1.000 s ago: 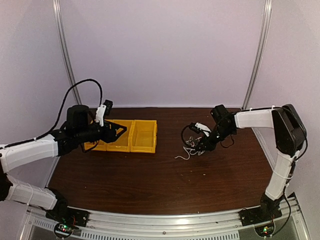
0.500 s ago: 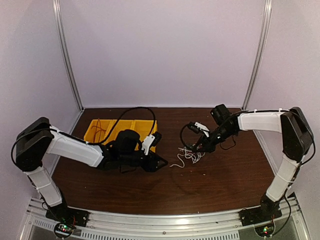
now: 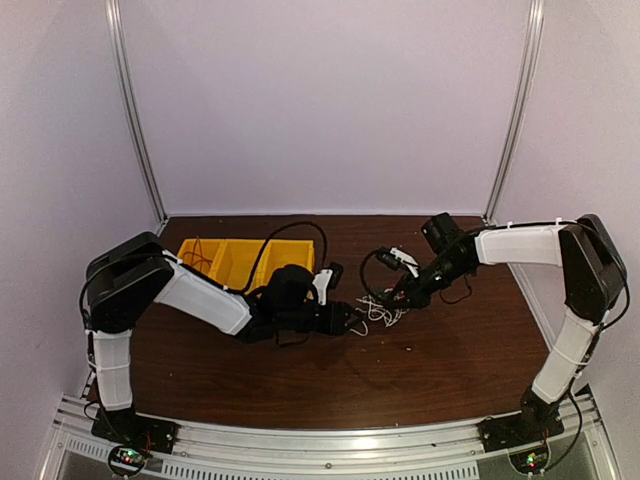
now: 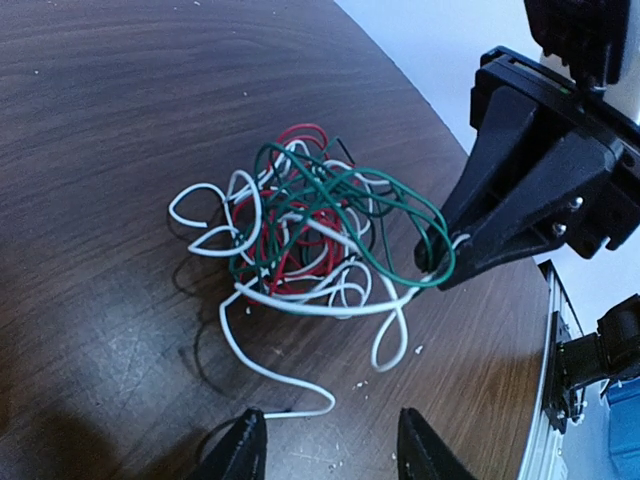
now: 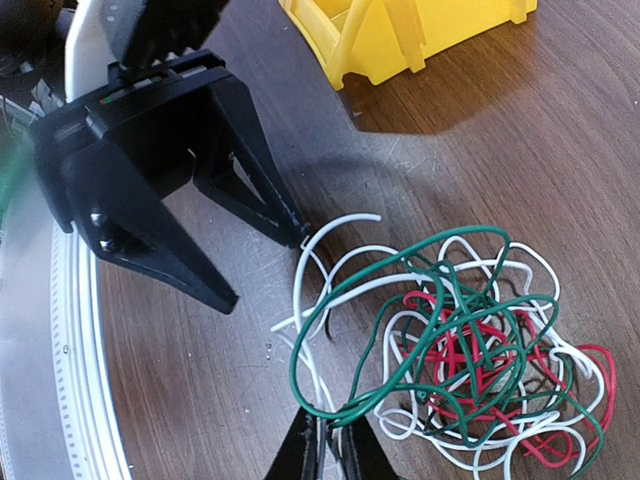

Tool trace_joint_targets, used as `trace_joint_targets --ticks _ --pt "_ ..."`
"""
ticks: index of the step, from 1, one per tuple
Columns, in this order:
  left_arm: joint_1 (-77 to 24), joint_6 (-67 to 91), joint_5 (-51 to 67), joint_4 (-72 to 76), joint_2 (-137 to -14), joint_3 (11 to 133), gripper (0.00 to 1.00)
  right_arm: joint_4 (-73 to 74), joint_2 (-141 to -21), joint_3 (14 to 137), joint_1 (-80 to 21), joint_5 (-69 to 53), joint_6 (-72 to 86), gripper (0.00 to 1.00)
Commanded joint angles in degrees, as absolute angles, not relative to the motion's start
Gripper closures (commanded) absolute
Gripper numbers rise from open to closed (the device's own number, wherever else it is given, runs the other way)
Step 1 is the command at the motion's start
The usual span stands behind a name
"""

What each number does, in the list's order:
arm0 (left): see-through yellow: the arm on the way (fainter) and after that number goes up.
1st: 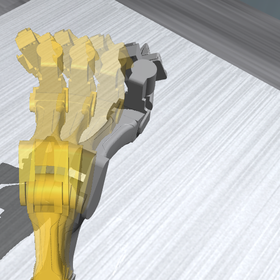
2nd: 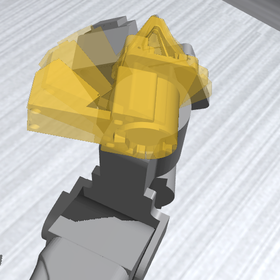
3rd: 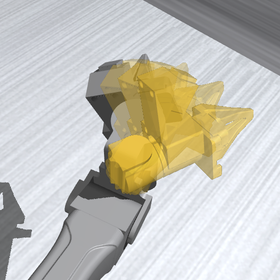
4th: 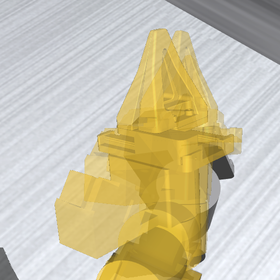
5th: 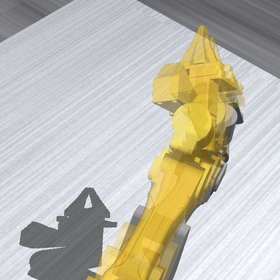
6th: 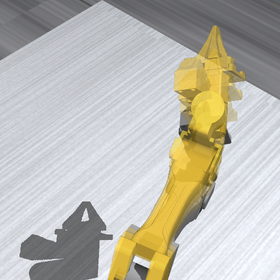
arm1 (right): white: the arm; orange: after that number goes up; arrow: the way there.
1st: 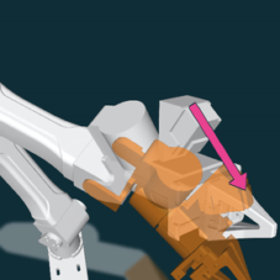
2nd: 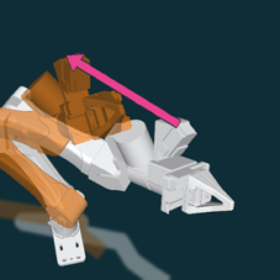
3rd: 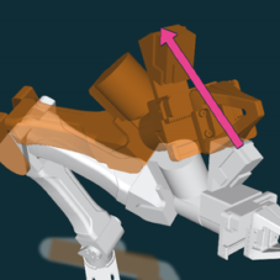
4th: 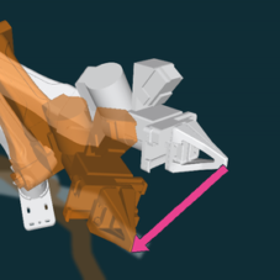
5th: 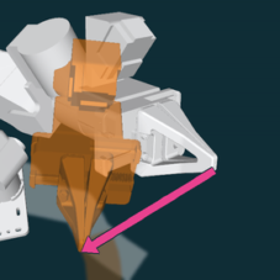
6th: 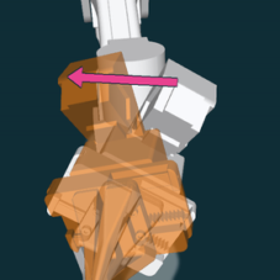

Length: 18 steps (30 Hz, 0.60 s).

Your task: Untangle the cables

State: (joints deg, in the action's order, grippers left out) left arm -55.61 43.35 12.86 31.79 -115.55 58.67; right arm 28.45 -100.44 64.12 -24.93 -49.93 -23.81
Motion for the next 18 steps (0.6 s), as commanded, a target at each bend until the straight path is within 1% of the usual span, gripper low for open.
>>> trace_joint_targets --ticks 1,3,7,13,15,17,18 --pt "-55.9 48.7 11.1 33.0 -118.4 62.3 0.61 27.0 -99.7 63.3 -25.0 -52.2 -23.3 0.91" --pt "-55.9 49.3 11.1 32.3 -119.8 63.4 0.65 26.9 -99.5 63.2 -25.0 -52.4 -23.1 0.90" --pt "-55.8 49.7 11.5 31.4 -121.5 65.3 0.70 26.7 -99.3 63.0 -25.0 -52.6 -23.0 0.90" --pt "-55.8 51.2 10.6 30.6 -123.0 66.6 0.83 26.5 -99.7 63.0 -25.0 -52.6 -22.9 0.90" --pt "-55.9 51.5 10.8 30.6 -123.3 67.0 0.87 26.4 -99.6 62.9 -24.9 -52.7 -22.7 0.90" --pt "-55.8 52.1 10.7 30.3 -123.8 67.5 0.87 26.3 -99.6 62.9 -25.0 -53.0 -22.6 0.90" --pt "-55.8 52.6 11.0 29.6 -124.2 68.3 0.84 26.3 -99.7 62.9 -25.0 -53.0 -22.5 0.90"
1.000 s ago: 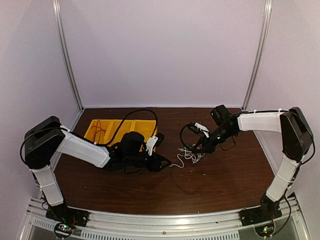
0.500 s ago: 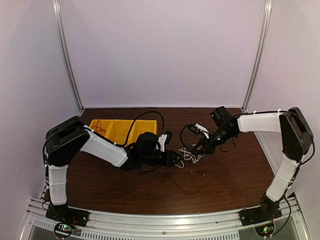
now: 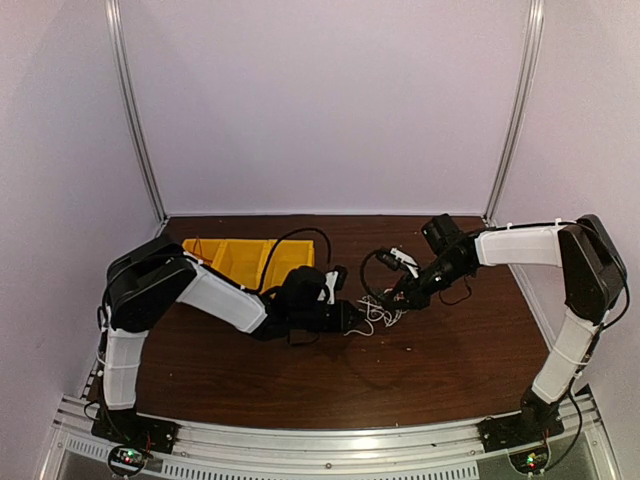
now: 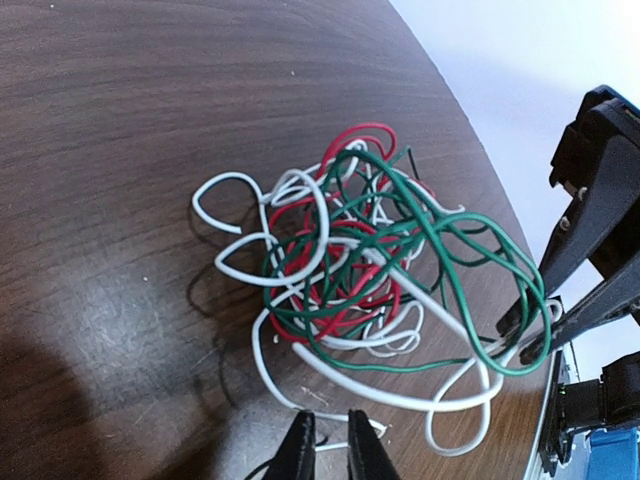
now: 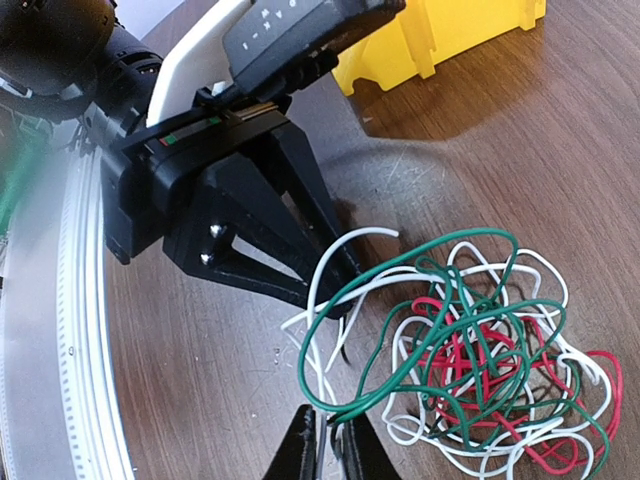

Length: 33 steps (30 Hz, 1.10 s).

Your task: Untangle the cables

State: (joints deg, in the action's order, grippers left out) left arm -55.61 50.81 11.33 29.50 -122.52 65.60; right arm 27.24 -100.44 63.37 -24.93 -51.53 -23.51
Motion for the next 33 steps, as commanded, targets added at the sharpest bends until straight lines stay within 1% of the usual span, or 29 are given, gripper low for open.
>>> trace_joint_targets --ticks 1,2,3,6,9,13,14,15,16,19,23,24,27,30,33 --pt "-55.7 53.2 11.3 28.4 -124.7 69.1 0.79 26.3 -99.6 63.0 -25.0 -53.0 -22.4 0.90" --pt "-55.6 54.0 11.6 27.2 -125.1 69.8 0.74 26.3 -99.6 63.1 -25.0 -53.0 -22.4 0.90" --pt "-55.6 55.0 12.0 26.7 -125.4 70.0 0.72 26.3 -99.5 63.1 -24.9 -53.0 -22.4 0.90" --pt "-55.6 56.7 12.9 28.2 -125.5 69.3 0.71 26.1 -99.2 63.0 -25.0 -53.0 -22.2 0.90" --pt "-55.3 58.4 12.8 27.8 -125.5 69.4 0.68 25.9 -99.2 62.9 -25.0 -52.9 -22.1 0.90" --pt "-54.9 61.8 13.3 28.5 -125.6 69.7 0.55 25.7 -99.1 63.0 -25.0 -53.1 -22.2 0.89" --pt "-54.8 62.2 13.5 29.5 -125.9 69.8 0.53 25.6 -99.0 62.9 -25.0 -53.0 -22.0 0.89" --pt "-54.8 62.5 14.3 30.7 -126.5 70.0 0.55 25.4 -99.0 62.9 -25.0 -53.1 -22.0 0.89" --pt "-54.7 62.9 15.0 32.0 -127.0 70.2 0.58 25.4 -99.0 63.0 -24.9 -53.1 -21.9 0.89" --pt "-54.5 64.6 16.5 34.3 -128.5 70.4 0.79 25.4 -99.2 63.2 -24.9 -53.2 -21.8 0.89" --pt "-54.4 65.2 16.0 36.7 -127.2 67.4 0.98 24.1 -99.1 63.0 -24.5 -52.1 -20.8 0.89" --pt "-54.4 64.7 15.4 36.7 -126.2 66.6 1.00 23.4 -99.1 62.8 -24.1 -51.2 -20.1 0.89" --pt "-54.5 61.0 13.5 34.3 -121.9 64.8 1.00 20.5 -99.4 62.4 -22.0 -45.8 -17.4 0.90" --pt "-54.6 55.9 12.6 31.5 -114.9 62.4 1.00 18.4 -99.3 61.9 -19.4 -39.4 -15.3 0.90" --pt "-54.6 50.8 9.1 25.4 -106.8 59.7 1.00 17.6 -99.1 61.0 -16.3 -34.1 -14.5 0.90"
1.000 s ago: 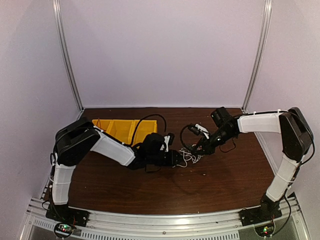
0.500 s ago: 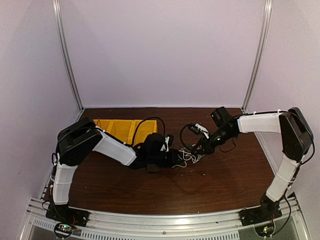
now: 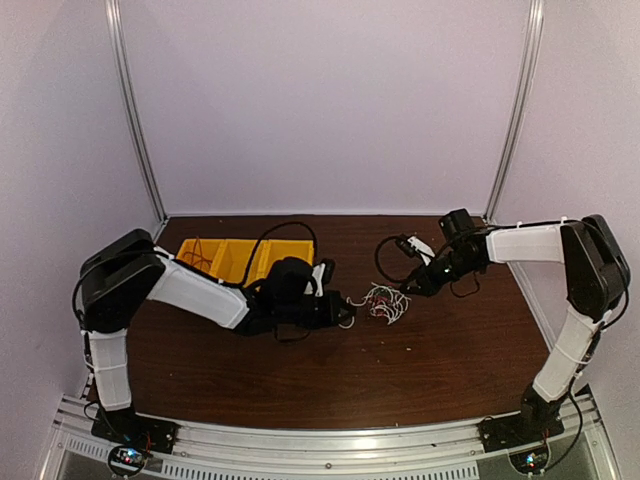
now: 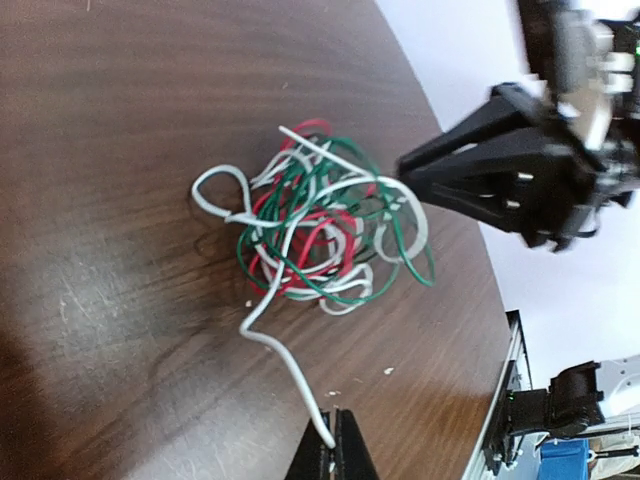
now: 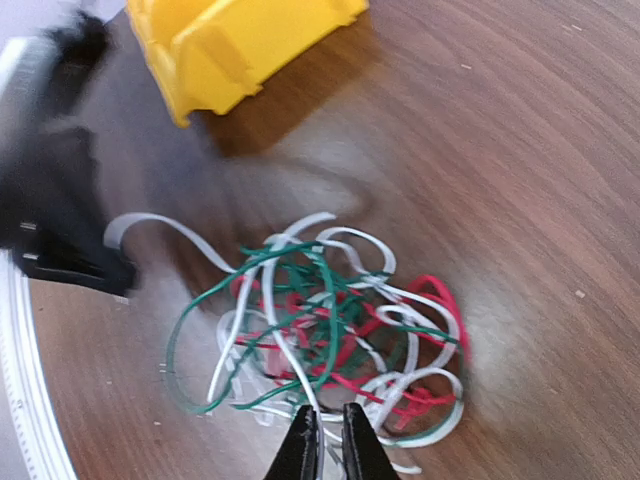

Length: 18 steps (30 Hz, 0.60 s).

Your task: Untangle the cables

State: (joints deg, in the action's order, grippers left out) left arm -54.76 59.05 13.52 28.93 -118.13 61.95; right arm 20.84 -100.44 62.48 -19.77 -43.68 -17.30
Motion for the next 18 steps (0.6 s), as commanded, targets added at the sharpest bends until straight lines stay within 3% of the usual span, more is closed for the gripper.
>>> trace_joint_targets --ticks 1,4,8,10,14,16,18 --pt "-54.5 48.7 8.1 22.9 -104.2 59.1 1.00 17.7 -99.1 60.7 -15.1 -33.0 -14.1 0.90" --pt "-54.5 42.8 5.4 14.8 -97.1 58.1 1.00 17.9 -99.0 60.0 -11.7 -30.5 -13.4 0.90" --pt "-54.5 35.7 4.8 5.5 -88.8 58.2 1.00 16.3 -94.6 58.1 -9.5 -30.0 -13.5 0.78" --pt "-54.5 33.3 5.3 2.0 -86.2 59.3 1.00 16.7 -90.5 57.5 -9.7 -36.0 -17.1 0.65" --pt "-54.6 30.0 6.4 -4.1 -84.8 64.7 1.00 18.6 -81.4 57.1 -14.6 -46.7 -26.1 0.26" --pt "-54.6 29.5 6.3 -5.5 -84.8 66.8 1.00 17.9 -79.3 56.8 -19.8 -47.0 -28.5 0.17" --pt "-54.6 29.1 6.0 -7.3 -84.7 68.8 1.00 18.1 -80.4 58.2 -24.5 -46.0 -29.8 0.15"
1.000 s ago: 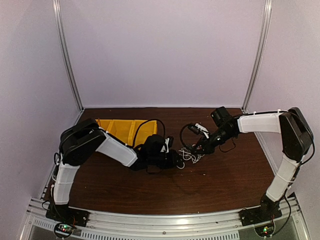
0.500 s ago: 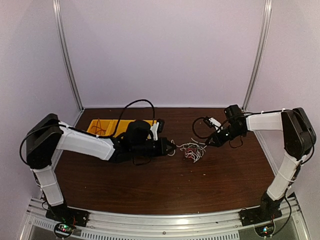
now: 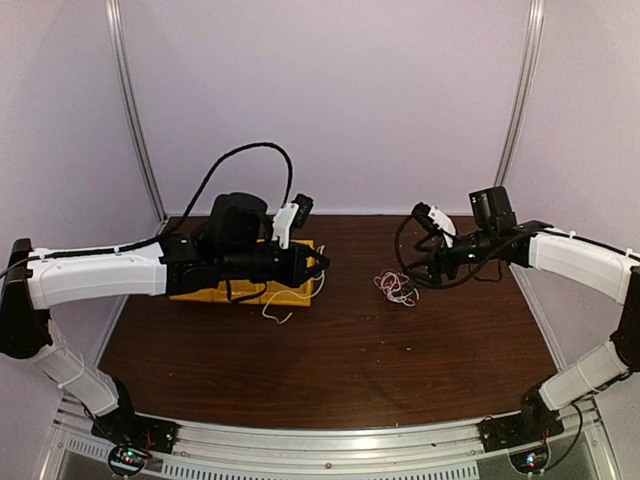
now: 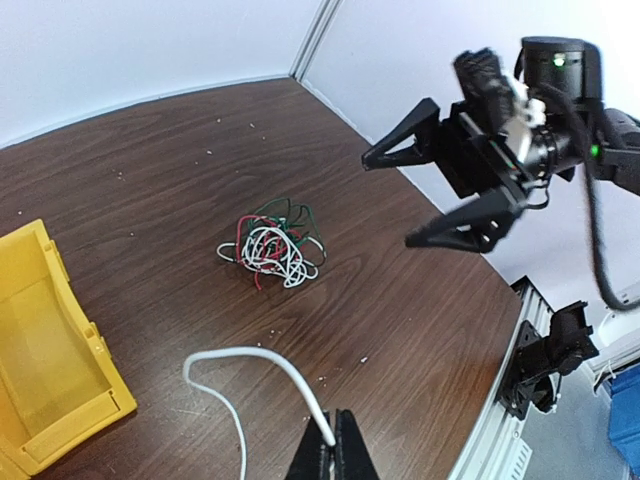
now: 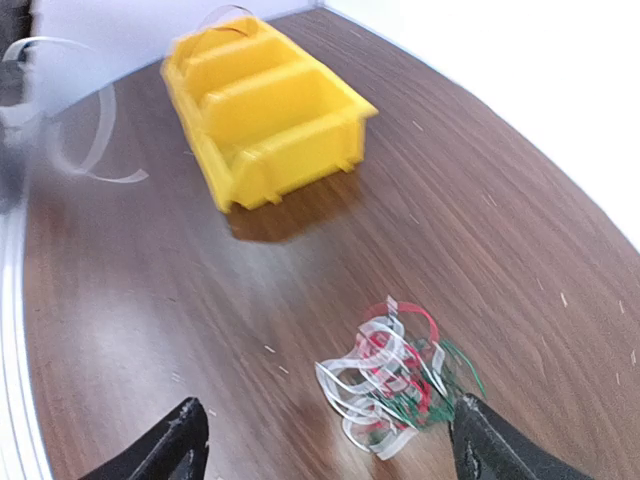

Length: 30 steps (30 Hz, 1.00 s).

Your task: Untangle the cables

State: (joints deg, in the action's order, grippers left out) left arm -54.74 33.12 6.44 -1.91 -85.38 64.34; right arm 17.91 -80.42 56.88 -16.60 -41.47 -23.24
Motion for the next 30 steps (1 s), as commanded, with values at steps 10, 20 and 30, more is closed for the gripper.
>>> trace_joint_targets --ticks 10,20,30 --pt "-54.1 23.7 -5.9 -21.4 -83.0 80.3 1.00 18.8 -96.4 69.1 -28.3 -47.3 -25.2 0.23" --pt "-44.6 20.0 -9.9 -31.2 -81.4 84.9 1.00 29.1 -88.3 66.9 -24.1 -49.3 -31.7 0.19" --pt "-36.0 18.6 -10.1 -30.3 -79.4 80.5 1.00 19.8 -79.0 54.2 -21.5 -40.0 -29.5 0.17"
